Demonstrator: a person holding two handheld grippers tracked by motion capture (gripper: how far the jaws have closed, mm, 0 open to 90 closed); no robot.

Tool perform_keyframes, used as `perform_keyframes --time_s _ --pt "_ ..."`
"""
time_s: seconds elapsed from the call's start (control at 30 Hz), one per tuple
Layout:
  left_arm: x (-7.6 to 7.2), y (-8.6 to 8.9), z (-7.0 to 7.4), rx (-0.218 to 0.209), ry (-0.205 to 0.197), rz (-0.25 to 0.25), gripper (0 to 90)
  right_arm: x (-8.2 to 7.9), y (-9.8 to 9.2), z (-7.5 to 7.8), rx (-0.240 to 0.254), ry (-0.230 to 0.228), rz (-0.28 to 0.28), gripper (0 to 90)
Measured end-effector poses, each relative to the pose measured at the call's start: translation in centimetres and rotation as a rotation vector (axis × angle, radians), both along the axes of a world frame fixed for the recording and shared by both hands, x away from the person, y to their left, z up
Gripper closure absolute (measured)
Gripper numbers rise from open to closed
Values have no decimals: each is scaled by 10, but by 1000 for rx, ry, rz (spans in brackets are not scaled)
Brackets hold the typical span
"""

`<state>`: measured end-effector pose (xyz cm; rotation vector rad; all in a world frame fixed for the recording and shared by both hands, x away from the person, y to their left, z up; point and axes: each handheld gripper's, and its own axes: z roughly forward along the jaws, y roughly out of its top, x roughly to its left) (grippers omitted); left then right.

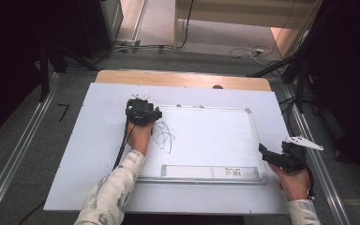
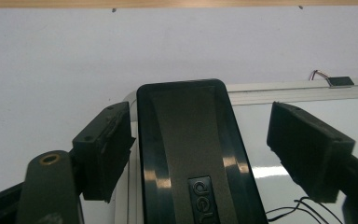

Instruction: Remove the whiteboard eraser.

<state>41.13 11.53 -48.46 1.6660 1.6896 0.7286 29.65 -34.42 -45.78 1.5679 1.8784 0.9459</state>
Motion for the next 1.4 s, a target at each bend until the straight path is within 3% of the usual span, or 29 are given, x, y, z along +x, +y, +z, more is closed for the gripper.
perform_keyframes --time_s 0.4,0.7,0.9,1.4 --pt "4 1 -7 0 22 9 362 0 0 0 2 1 0 81" --pt "5 2 -8 -22 32 23 377 0 0 0 3 0 0 81" --pt "5 -1 -7 6 25 17 395 0 -1 0 5 1 -2 81" --pt "3 -3 -4 5 38 11 408 0 -1 0 2 5 -3 81"
